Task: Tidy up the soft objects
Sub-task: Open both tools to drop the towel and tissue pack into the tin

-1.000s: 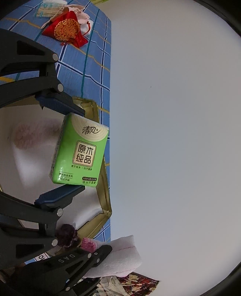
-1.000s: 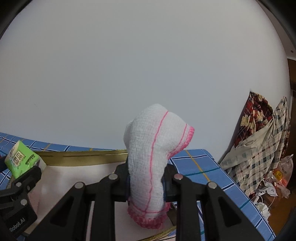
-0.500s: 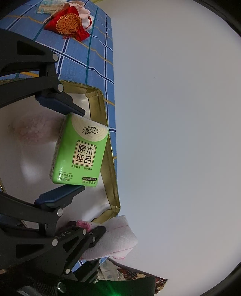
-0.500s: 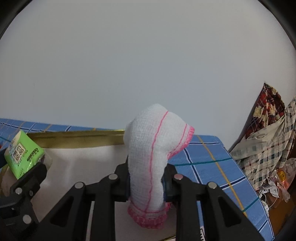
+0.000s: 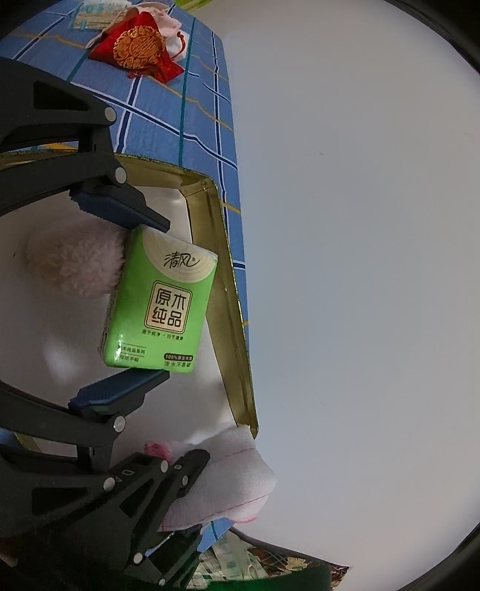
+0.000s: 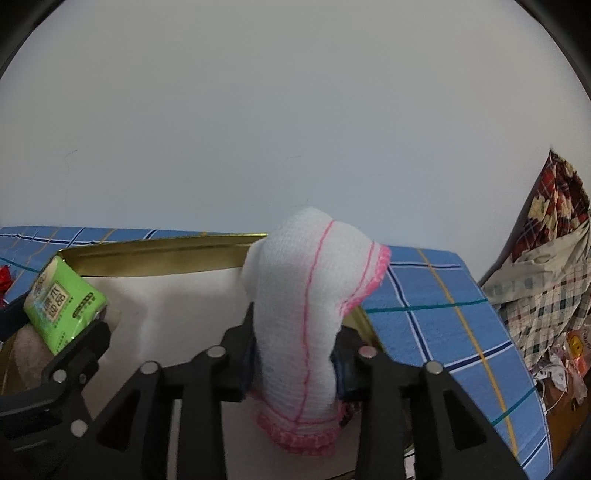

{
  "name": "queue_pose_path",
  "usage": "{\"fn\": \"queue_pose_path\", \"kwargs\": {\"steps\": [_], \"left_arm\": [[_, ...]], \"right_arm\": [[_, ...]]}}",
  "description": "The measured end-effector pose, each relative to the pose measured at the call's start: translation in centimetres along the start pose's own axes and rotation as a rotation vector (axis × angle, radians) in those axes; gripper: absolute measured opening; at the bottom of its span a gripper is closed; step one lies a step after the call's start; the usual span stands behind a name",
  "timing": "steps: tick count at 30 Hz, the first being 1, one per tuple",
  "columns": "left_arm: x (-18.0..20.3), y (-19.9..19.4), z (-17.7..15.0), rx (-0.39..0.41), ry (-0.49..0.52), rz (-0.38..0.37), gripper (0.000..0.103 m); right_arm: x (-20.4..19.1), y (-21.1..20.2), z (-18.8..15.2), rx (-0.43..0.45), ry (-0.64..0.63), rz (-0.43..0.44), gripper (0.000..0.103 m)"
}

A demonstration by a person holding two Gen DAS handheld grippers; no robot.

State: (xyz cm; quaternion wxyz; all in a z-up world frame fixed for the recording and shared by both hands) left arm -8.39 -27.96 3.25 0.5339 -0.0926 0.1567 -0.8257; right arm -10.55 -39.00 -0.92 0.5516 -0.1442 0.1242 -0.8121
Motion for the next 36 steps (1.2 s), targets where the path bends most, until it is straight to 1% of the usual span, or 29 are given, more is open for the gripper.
{"fn": "queue_pose_path", "kwargs": {"steps": [1,3,5,6,7,8,9,10,12,15,19,20,22,24,26,29,36], "left_arm": [[-0.1,0.1,-0.1,0.005,-0.008,-0.003,0.074],[0.0,-0.2,0.1,0.023,-0.017,-0.018,0.074],[-0.1,-1.5,0.5,0.053,-0.021,-0.031,0.075],[-0.2,-2.1,0.7,0.075,-0.021,-0.034,0.078],[-0.2,-2.8,1.1,0.107,-0.019,-0.029,0.083],[-0.4,-3.3,1.4,0.130,-0.020,-0.018,0.087],[-0.6,-3.8,1.6,0.151,-0.026,-0.009,0.094],[-0.8,-4.3,1.8,0.172,-0.037,0.001,0.098],[-1.4,-5.2,2.1,0.209,-0.062,0.024,0.098],[-1.8,-5.7,2.0,0.205,-0.069,0.039,0.098],[-2.6,-5.9,1.5,0.184,-0.082,0.056,0.098],[-3.4,-5.7,1.3,0.180,-0.087,0.059,0.098],[-3.9,-6.0,1.3,0.184,-0.088,0.069,0.098],[-3.9,-6.4,1.3,0.195,-0.078,0.084,0.098],[-5.0,-6.2,1.0,0.201,-0.069,0.093,0.098],[-5.5,-6.6,0.7,0.202,-0.060,0.101,0.098],[-7.2,-7.4,-0.1,0.212,-0.021,0.136,0.098]], "right_arm": [[0.0,0.1,0.0,0.000,0.002,-0.002,0.057],[0.3,-0.2,0.3,0.019,0.002,-0.019,0.069],[0.6,-1.0,0.9,0.068,0.020,-0.016,0.073],[0.8,-1.6,1.4,0.100,0.034,-0.014,0.077],[1.0,-1.9,1.7,0.122,0.042,-0.017,0.083],[1.4,-2.5,2.1,0.164,0.064,-0.032,0.087],[1.6,-2.8,2.2,0.188,0.080,-0.041,0.096],[2.1,-3.4,2.4,0.228,0.119,-0.053,0.103],[2.9,-4.4,2.5,0.281,0.191,-0.052,0.103],[3.5,-5.2,2.4,0.325,0.247,-0.062,0.103],[3.6,-5.8,2.4,0.345,0.244,-0.106,0.103],[3.6,-6.1,2.3,0.358,0.247,-0.115,0.103],[3.3,-6.6,2.3,0.378,0.245,-0.120,0.103],[2.9,-6.9,2.2,0.403,0.243,-0.130,0.103],[2.4,-7.1,2.2,0.427,0.234,-0.134,0.103],[1.5,-7.3,2.1,0.448,0.211,-0.149,0.103],[-0.2,-7.8,1.9,0.470,0.178,-0.195,0.103]]}}
Point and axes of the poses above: each gripper's, at about its wrist camera, not at the fingertips, and y roughly the way its jaws point, x to its right, z to its top, the point moved 2 cm from there along y, roughly the way its jaws point, and after that the axes turned 14 degrees about x, right-handed, at the moved point
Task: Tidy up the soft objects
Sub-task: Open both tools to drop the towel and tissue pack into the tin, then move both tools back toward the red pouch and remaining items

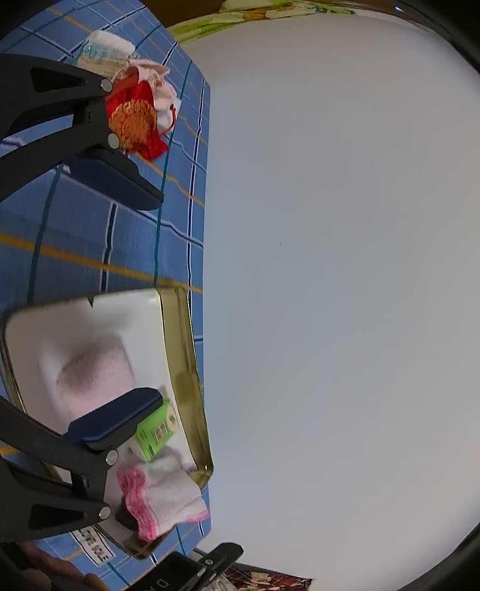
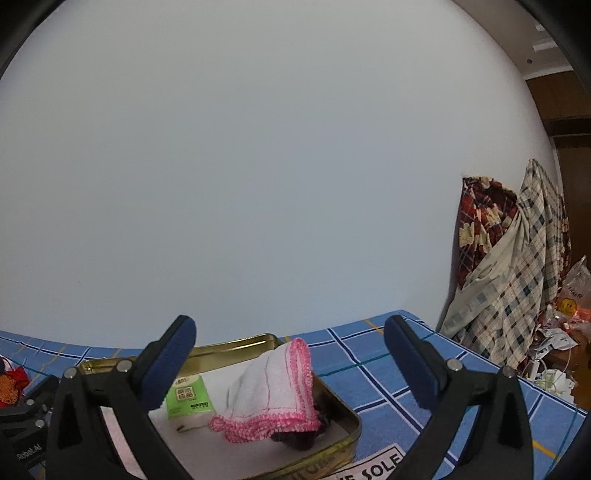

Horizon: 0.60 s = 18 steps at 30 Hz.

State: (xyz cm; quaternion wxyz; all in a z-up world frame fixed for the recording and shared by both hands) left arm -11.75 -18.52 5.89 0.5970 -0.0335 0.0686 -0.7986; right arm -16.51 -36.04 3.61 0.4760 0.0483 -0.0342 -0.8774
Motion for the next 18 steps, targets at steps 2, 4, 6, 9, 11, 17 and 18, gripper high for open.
{"fn": "queue_pose_path", "kwargs": {"steps": [2,4,6,9,11,17,18], "left_arm": [[-1.0,-0.1,-0.2,0.002,0.001,0.016,0.098],[-1.6,-0.2,-0.3,0.002,0.001,0.024,0.098],[-2.0,-0.2,-0.5,0.001,0.005,0.026,0.098],[-2.8,-0.3,-0.8,-0.001,0.014,0.028,0.098],[-3.3,-0.3,-1.0,-0.007,0.014,0.026,0.098],[-4.9,-0.7,-1.2,-0.001,0.009,0.031,0.098],[-5.2,-0.7,-1.2,0.000,0.011,0.031,0.098]], "right_arm": [[-0.5,-0.2,-0.1,-0.006,-0.012,-0.004,0.103],[-1.0,-0.2,-0.3,-0.018,-0.027,-0.008,0.103],[-1.2,-0.2,-0.5,-0.028,-0.036,-0.006,0.103],[-1.7,-0.7,-0.7,-0.055,-0.048,-0.001,0.103],[-1.9,-1.0,-0.8,-0.070,-0.042,-0.001,0.103],[-2.6,-1.8,-1.1,-0.101,-0.042,-0.004,0.103],[-2.8,-1.9,-1.1,-0.104,-0.048,-0.011,0.103]]}}
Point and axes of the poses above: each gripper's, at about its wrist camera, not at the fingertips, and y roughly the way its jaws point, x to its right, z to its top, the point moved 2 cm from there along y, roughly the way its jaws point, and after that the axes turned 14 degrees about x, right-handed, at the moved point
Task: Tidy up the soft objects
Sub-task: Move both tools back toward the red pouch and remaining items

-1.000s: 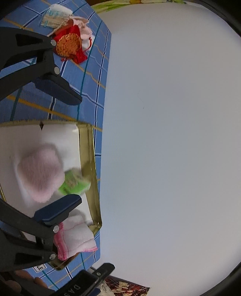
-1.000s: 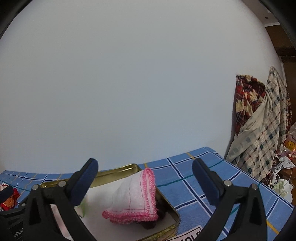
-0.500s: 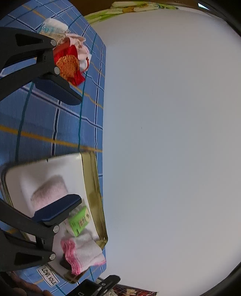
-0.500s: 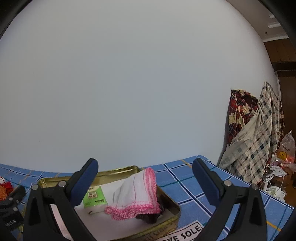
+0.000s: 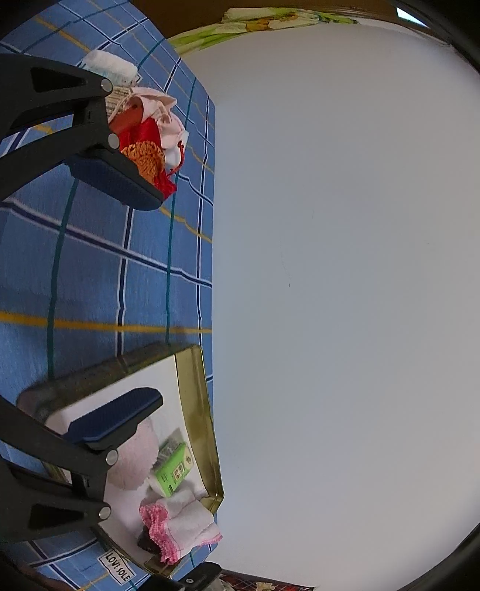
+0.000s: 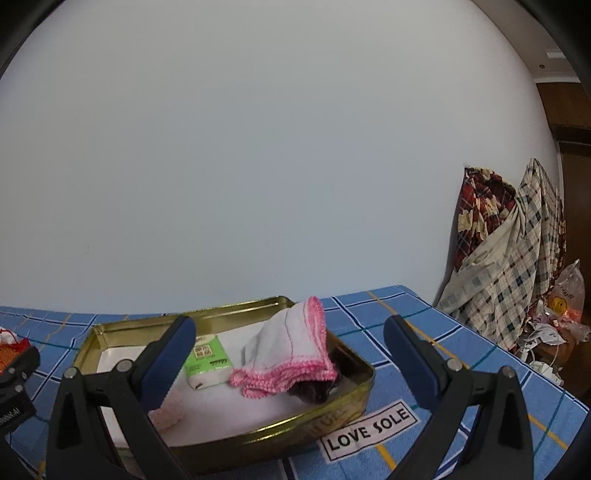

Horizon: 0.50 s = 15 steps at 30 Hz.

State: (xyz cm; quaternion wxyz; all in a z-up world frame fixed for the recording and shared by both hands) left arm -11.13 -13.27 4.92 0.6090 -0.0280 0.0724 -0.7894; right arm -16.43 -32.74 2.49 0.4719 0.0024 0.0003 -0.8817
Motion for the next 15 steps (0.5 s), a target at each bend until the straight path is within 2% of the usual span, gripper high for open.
{"fn": "queue_pose_path", "kwargs": {"steps": [9,15], "left_arm": [[-2.9,-0.2,-0.1,0.007,-0.002,0.022,0.098],[-5.5,-0.5,-0.3,0.012,0.012,0.049,0.098]], "right_arm": [[-1.5,-1.4,-0.1,-0.004,-0.007,0.007,0.103],[-4.1,-3.1,-0.1,-0.003,0.021,0.073,0.103]]}}
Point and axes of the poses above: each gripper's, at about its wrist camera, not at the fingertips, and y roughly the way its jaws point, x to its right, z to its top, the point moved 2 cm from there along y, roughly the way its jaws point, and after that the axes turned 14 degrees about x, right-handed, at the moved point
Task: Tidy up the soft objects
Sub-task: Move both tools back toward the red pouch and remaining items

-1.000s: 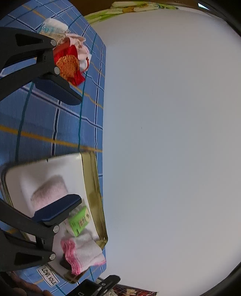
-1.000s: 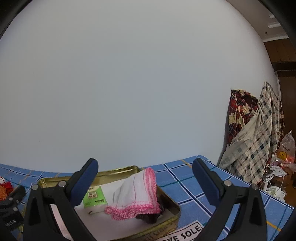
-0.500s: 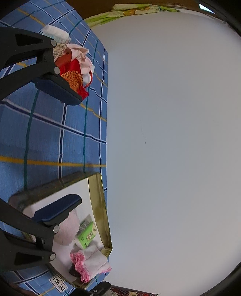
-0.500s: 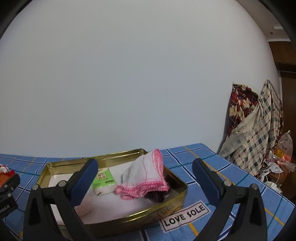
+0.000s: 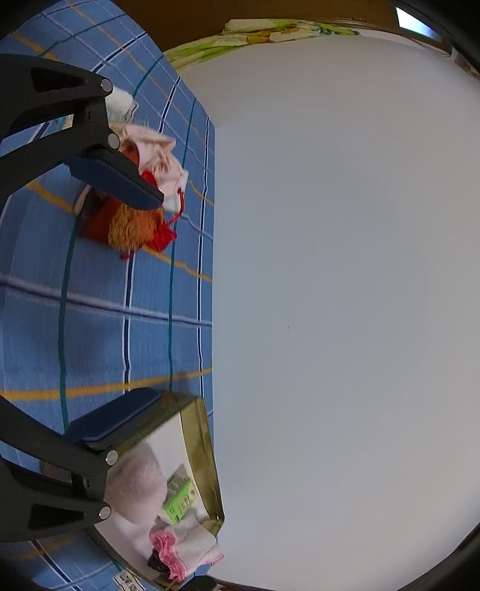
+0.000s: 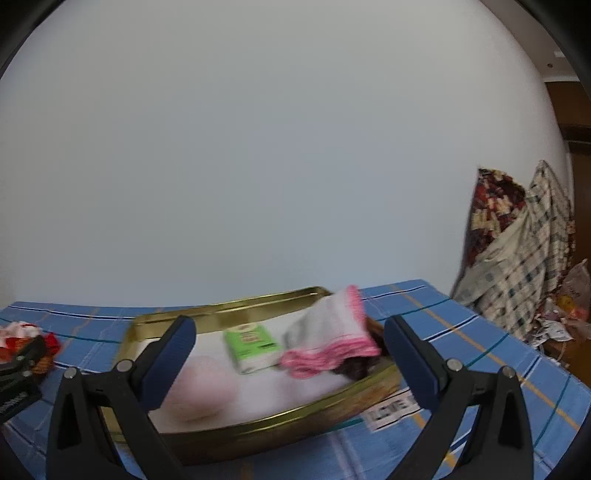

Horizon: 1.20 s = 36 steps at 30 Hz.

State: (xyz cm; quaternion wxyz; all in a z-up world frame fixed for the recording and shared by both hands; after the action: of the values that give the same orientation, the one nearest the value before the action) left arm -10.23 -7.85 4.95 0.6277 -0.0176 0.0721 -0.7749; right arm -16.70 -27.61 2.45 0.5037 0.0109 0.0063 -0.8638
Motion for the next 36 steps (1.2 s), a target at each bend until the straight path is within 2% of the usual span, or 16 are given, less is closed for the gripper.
{"fn": "queue_pose_path", "kwargs": {"steps": [10,19,25,28,31,36], "left_arm": [[-8.0,0.4,-0.7,-0.023,-0.021,0.094,0.098],[-16.2,1.0,-1.8,-0.093,-0.056,0.186,0.098],[-22.0,1.5,-2.9,-0.157,-0.164,0.259,0.098],[-23.6,2.3,-3.5,-0.187,-0.191,0.288,0.098],[-24.6,3.1,-4.1,-0.225,-0.217,0.289,0.098],[-25.1,4.5,-5.2,-0.314,-0.245,0.251,0.098]], "right_arm": [[-9.1,-1.1,-0.8,-0.047,0.006,0.178,0.103],[-16.3,-1.5,-1.3,-0.078,-0.024,0.294,0.103],[-19.8,-1.0,-2.0,-0.140,-0.039,0.355,0.103],[-20.9,-0.3,-2.5,-0.186,-0.023,0.398,0.103],[-21.9,0.3,-3.0,-0.234,0.001,0.429,0.103],[-23.9,1.1,-3.8,-0.301,0.045,0.478,0.103]]}}
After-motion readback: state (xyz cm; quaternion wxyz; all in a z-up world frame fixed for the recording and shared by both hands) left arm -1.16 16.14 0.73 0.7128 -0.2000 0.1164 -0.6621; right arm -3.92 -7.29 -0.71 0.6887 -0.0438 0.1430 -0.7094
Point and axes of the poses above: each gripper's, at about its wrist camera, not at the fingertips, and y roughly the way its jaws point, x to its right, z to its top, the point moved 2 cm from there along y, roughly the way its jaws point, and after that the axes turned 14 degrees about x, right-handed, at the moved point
